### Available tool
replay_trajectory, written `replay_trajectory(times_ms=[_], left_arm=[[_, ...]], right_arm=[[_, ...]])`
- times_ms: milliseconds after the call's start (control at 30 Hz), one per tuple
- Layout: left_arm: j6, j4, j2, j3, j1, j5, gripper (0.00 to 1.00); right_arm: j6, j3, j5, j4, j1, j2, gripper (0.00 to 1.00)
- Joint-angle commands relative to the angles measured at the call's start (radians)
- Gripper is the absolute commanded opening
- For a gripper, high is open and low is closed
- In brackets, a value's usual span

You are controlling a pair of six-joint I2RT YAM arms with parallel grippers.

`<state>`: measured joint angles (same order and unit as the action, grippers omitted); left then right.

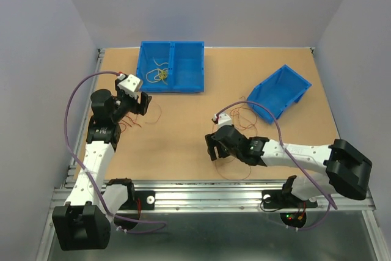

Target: Untangle the cables

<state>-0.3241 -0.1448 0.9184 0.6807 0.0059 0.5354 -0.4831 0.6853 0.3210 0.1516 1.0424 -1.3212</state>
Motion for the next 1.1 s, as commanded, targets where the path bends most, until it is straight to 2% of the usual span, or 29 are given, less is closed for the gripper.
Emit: replay_trajectory(times_ms=[0,167,267,367,400,500,600,667,733,767,867,967,1067], left_arm=[[-0.012,-0.039,-0.016,-0.003,-0.003,0.028,0.77],[-0.012,-0.039,-0.018,-0.003,-0.001,0.028,0.77],[-0.013,-0.039,-0.015,-0.003,-0.003,0.028,0.77],[-0.013,-0.039,-0.012,-0.003,-0.003,0.029,0.77],[-0.012,-0.039,-0.009,-0.001,-0.003,0.028,0.77],[-0.012,-0.039,-0.007,-0.001,-0.003,0.029,0.77],[-0.013,-0.039,-0.009,-0.001,-0.003,0.031,0.77],[-0.012,-0.039,-0.007,0.000,-0.003,0.031,0.77],[-0.013,-0.038,-0.006,0.000,-0.004,0.034,0.77],[-0.013,-0.039,-0.006,0.000,-0.003,0.034,0.77],[-0.013,-0.038,-0.004,0.000,-0.003,0.037,0.77],[-0.013,-0.038,-0.004,0.000,-0.003,0.037,0.77],[-0.015,-0.036,-0.003,0.000,-0.003,0.035,0.77]], right_arm=[[-0.031,-0.012,0.003,-0.069,0.024,-0.059,0.80],[-0.025,0.033,0.013,-0.067,0.056,-0.225,0.82],[-0.031,0.052,0.033,-0.057,0.064,-0.266,0.78],[-0.048,0.054,0.052,-0.043,0.067,-0.277,0.63],[-0.051,0.054,0.055,-0.034,0.067,-0.274,0.49],[-0.075,0.059,0.058,0.006,0.071,-0.274,0.33],[-0.098,0.063,0.069,0.045,0.079,-0.277,0.29],[-0.112,0.065,0.069,0.054,0.079,-0.289,0.21],[-0.107,0.071,0.072,0.060,0.080,-0.311,0.05],[-0.104,0.077,0.075,0.059,0.080,-0.315,0.01],[-0.101,0.098,0.113,0.055,0.080,-0.317,0.01],[-0.081,0.109,0.167,0.020,0.079,-0.264,0.01],[-0.025,0.118,0.150,-0.055,0.076,-0.165,0.01]])
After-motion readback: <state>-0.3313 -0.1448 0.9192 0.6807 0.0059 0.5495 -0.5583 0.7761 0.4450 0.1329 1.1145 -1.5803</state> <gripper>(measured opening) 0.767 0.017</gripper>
